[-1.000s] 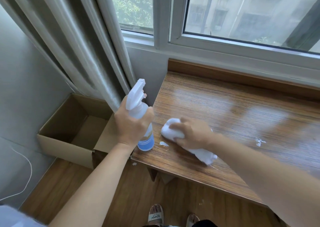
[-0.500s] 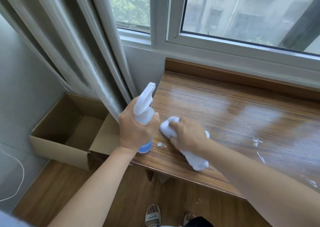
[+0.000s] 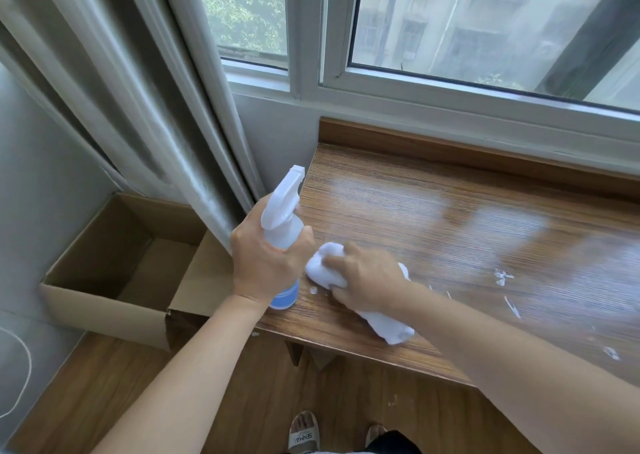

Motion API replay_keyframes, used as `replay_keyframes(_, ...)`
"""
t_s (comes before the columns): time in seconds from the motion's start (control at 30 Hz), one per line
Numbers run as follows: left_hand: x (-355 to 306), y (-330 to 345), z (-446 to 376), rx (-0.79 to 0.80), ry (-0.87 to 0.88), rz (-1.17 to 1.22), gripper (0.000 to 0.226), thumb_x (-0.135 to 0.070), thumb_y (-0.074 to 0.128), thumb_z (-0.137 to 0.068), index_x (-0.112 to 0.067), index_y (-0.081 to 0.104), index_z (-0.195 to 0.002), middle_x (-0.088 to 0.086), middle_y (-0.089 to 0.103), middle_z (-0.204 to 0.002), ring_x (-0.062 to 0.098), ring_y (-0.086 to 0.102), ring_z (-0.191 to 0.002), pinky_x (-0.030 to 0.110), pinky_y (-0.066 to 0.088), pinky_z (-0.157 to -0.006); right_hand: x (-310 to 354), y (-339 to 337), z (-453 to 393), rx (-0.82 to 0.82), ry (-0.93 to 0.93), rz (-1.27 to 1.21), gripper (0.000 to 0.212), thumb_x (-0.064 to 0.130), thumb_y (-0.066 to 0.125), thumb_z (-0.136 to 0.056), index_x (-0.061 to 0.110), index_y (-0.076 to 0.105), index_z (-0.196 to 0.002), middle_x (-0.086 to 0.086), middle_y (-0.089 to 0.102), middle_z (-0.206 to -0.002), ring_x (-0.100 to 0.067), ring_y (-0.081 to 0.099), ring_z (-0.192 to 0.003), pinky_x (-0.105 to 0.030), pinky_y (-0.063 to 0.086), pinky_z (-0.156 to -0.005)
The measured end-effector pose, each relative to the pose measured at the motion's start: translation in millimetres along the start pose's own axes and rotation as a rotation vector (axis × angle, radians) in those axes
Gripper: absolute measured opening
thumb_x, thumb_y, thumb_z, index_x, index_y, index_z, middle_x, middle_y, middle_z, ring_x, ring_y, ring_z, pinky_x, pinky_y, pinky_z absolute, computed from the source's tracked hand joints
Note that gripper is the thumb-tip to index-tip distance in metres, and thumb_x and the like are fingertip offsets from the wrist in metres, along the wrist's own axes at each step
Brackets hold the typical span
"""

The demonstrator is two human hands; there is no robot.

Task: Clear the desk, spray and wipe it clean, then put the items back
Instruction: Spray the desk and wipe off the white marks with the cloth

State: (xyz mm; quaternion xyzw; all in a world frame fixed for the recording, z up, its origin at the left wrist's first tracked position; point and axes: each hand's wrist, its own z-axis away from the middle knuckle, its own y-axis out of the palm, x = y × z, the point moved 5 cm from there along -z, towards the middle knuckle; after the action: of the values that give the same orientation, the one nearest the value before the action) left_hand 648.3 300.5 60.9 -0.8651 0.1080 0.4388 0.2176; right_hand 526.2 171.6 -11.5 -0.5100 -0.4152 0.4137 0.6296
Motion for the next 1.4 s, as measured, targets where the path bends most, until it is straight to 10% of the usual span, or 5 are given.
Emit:
replay_keyframes(0.17,4.0,-1.1,-2.1,0.056,0.053,0.022,0.035,-0.021,0.076,-0.079,-0.01,0.072,-0.111,0.0,0.075,-0.099,0.012,0.072,-0.092,0.019,0.054,-0.089,20.1,2.4,28.9,0.136,-0.162,0.043,0.044,0.047,0.055,-0.089,0.041,0.055,-0.132,-0.001,0.05,-0.098,-0.03,0.06,-0.08,-0.036,0.046,-0.062)
replay_keyframes(0.4,8.3,-6.3,2.8,0.049,0.068,0.036,0.037,-0.01,0.08,-0.077,-0.007,0.071,-0.113,0.002,0.075,-0.101,0.013,0.072,-0.095,0.02,0.054,-0.09,-11.6,2.1,-48.0,-0.005,0.202,0.013,0.035,0.039,0.055,-0.089,0.032,0.06,-0.122,-0.002,0.058,-0.108,-0.029,0.06,-0.086,-0.034,0.047,-0.068)
replay_keyframes(0.7,3.3,-9.7,5.6,0.031,0.035,0.078,0.038,-0.011,0.079,-0.078,-0.009,0.072,-0.114,0.001,0.076,-0.103,0.012,0.071,-0.098,0.02,0.053,-0.091,25.7,-2.1,43.9,0.064,-0.219,0.034,0.044,0.044,0.058,-0.09,0.047,0.056,-0.133,0.003,0.044,-0.087,-0.021,0.044,-0.064,-0.028,0.027,-0.051)
replay_keyframes(1.0,4.0,-10.8,11.1,0.029,0.077,0.079,0.034,-0.003,0.078,-0.077,-0.001,0.069,-0.11,0.006,0.073,-0.099,0.009,0.068,-0.096,0.019,0.052,-0.092,5.2,1.9,-41.1,-0.072,0.229,-0.052,0.037,0.04,0.055,-0.091,0.038,0.058,-0.128,0.001,0.045,-0.094,-0.032,0.063,-0.091,-0.034,0.04,-0.067)
replay_keyframes(1.4,2.5,-8.3,10.6,0.023,0.023,0.058,0.037,-0.01,0.08,-0.077,-0.01,0.069,-0.113,0.003,0.074,-0.093,0.013,0.071,-0.088,0.019,0.056,-0.087,0.0,-1.0,32.7,0.036,0.021,-0.075,0.033,0.041,0.053,-0.089,0.045,0.056,-0.121,0.013,0.052,-0.094,-0.017,0.057,-0.078,-0.03,0.044,-0.062)
